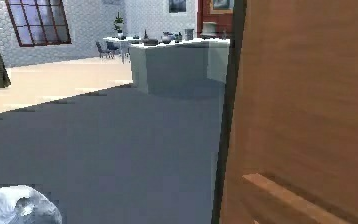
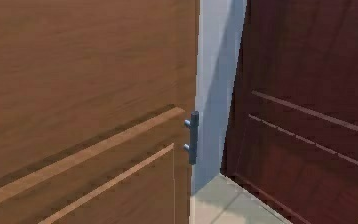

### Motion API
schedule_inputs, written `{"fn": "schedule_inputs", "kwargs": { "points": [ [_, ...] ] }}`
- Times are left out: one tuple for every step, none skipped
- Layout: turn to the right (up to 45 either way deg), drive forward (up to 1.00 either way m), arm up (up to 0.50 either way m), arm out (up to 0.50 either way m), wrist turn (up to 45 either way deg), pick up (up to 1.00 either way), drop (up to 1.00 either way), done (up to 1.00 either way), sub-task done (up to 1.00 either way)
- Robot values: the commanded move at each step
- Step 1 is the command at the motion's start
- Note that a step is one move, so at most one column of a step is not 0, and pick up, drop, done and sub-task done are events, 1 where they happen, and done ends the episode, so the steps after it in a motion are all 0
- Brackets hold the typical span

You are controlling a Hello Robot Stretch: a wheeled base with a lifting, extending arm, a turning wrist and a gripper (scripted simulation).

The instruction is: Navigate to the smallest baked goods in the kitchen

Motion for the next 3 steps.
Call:
{"fn": "schedule_inputs", "kwargs": {
  "points": [
    [-21.0,0.0,0.0,0.0,0.0,0.0,0.0,0.0,0.0],
    [-3.0,0.0,0.0,0.0,0.0,0.0,0.0,0.0,0.0],
    [0.0,0.5,0.0,0.0,0.0,0.0,0.0,0.0,0.0]
  ]
}}
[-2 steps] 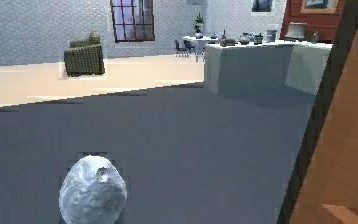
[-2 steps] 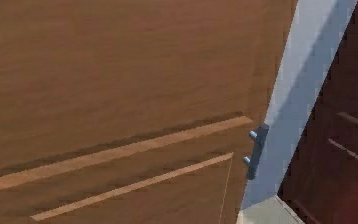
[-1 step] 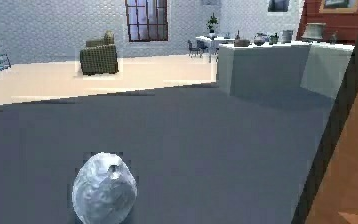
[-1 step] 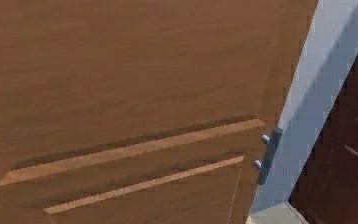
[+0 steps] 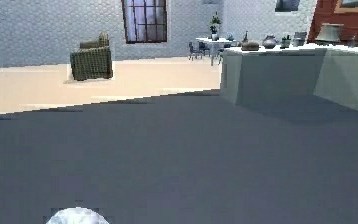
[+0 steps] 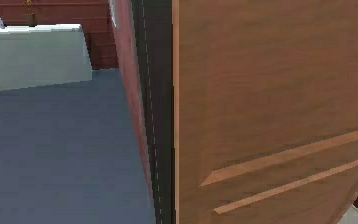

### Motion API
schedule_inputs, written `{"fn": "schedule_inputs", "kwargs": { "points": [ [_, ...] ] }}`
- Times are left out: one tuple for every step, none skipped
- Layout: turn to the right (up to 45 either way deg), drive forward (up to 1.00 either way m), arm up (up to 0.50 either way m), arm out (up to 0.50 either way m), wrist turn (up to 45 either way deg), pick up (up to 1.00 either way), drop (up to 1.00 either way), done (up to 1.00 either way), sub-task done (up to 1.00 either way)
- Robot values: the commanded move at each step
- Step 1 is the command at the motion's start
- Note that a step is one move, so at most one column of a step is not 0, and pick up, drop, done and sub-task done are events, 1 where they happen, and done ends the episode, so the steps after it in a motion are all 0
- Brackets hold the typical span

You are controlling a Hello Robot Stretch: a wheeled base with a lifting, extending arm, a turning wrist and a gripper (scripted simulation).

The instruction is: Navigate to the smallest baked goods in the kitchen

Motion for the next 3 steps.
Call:
{"fn": "schedule_inputs", "kwargs": {
  "points": [
    [18.0,0.0,0.0,0.0,0.0,0.0,0.0,0.0,0.0],
    [0.0,1.0,0.0,0.0,0.0,0.0,0.0,0.0,0.0],
    [0.0,1.0,0.0,0.0,0.0,0.0,0.0,0.0,0.0]
  ]
}}
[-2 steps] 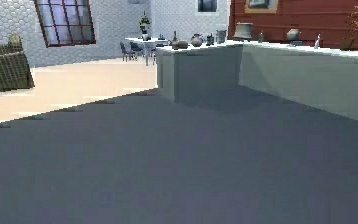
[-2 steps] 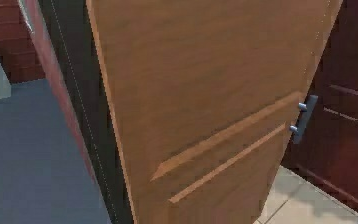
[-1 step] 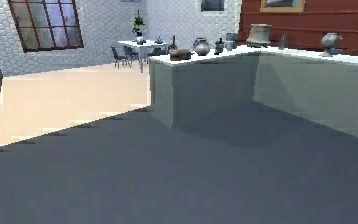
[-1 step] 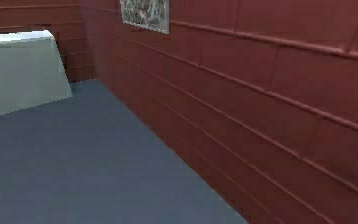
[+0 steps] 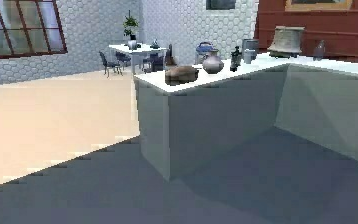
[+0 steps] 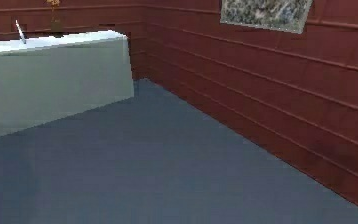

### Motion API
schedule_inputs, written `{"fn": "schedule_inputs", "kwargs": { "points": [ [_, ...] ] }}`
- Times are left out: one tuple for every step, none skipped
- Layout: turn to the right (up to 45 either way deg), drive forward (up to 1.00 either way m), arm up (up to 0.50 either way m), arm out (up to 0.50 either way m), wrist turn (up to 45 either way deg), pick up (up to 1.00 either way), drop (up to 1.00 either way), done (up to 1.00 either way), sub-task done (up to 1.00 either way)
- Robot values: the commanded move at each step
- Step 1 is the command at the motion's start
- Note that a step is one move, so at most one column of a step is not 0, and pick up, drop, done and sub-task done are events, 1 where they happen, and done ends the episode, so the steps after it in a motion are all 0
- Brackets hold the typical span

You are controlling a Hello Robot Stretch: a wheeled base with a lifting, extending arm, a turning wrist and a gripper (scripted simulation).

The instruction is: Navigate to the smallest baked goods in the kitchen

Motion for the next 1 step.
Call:
{"fn": "schedule_inputs", "kwargs": {
  "points": [
    [6.0,0.0,0.0,0.0,0.0,0.0,0.0,0.0,0.0]
  ]
}}
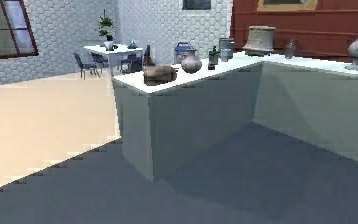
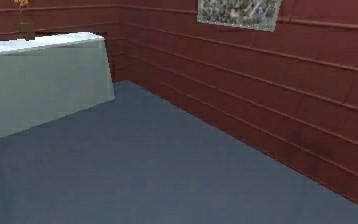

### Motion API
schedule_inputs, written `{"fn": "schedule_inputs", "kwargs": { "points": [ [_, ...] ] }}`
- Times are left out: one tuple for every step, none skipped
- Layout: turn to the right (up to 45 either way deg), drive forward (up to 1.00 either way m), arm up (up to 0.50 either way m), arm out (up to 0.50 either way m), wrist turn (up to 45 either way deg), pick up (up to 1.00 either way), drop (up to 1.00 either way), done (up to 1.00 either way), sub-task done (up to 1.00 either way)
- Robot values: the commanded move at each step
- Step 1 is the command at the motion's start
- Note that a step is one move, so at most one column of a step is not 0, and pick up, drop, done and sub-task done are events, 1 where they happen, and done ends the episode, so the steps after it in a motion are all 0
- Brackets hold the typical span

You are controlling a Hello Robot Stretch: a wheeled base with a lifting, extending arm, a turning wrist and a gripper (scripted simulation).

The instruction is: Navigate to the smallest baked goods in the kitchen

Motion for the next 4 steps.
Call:
{"fn": "schedule_inputs", "kwargs": {
  "points": [
    [0.0,0.7,0.0,0.0,0.0,0.0,0.0,0.0,0.0],
    [45.0,0.0,0.0,0.0,0.0,0.0,0.0,0.0,0.0],
    [33.0,0.0,0.0,0.0,0.0,0.0,0.0,0.0,0.0],
    [0.0,1.0,0.0,0.0,0.0,0.0,0.0,0.0,0.0]
  ]
}}
